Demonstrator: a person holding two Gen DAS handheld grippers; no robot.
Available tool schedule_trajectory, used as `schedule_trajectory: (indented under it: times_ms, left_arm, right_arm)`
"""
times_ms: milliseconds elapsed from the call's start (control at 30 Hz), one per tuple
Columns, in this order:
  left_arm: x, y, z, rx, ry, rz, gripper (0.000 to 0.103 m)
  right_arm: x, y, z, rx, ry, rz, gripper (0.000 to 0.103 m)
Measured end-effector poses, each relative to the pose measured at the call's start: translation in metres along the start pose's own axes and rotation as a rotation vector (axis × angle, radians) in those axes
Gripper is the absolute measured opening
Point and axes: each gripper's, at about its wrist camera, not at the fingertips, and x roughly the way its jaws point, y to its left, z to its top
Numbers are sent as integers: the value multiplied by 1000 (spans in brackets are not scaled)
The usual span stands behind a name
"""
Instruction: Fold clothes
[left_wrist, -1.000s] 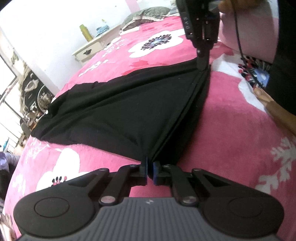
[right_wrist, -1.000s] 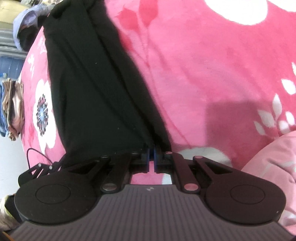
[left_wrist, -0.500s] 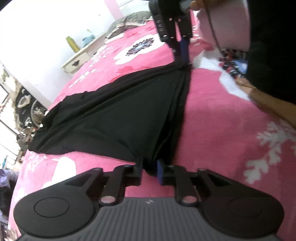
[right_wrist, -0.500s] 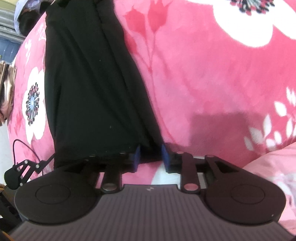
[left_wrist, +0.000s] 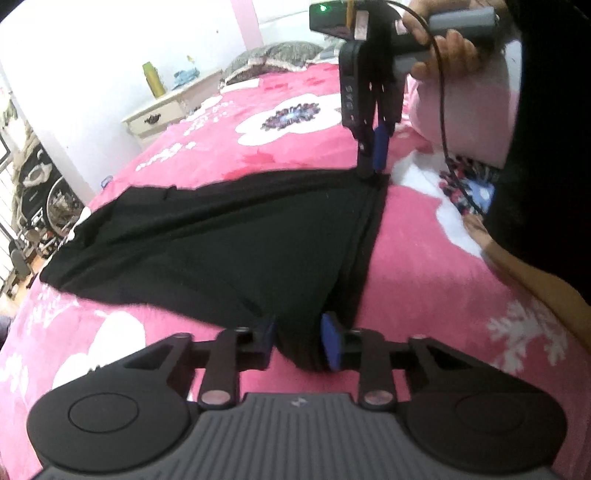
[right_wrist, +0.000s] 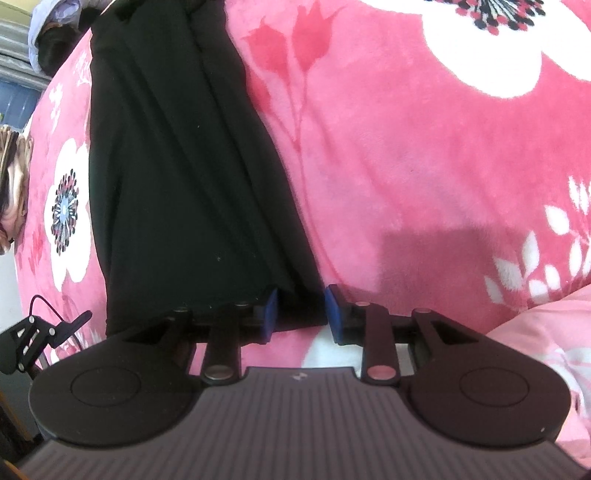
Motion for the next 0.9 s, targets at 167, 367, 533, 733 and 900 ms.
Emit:
schedule_trajectory:
  times_ms: [167, 367, 533, 733, 900]
  left_arm:
    - [23, -9, 3, 113, 31, -19, 12]
    - [34, -20, -2, 200, 60, -26, 13]
    - [34, -17, 0, 192, 67, -25, 23]
    - [32, -18, 0, 215, 64, -20, 28]
    - [32, -17, -1, 217, 58, -32, 24]
  right_arm:
    - [0, 3, -1, 1, 2, 3, 27]
    - [0, 7, -2, 3, 5, 9, 27]
    - [0, 9, -4, 5, 6, 11, 27]
    - [0, -10, 0, 4, 8, 9, 27]
    - [0, -7, -1, 2, 5, 6, 27]
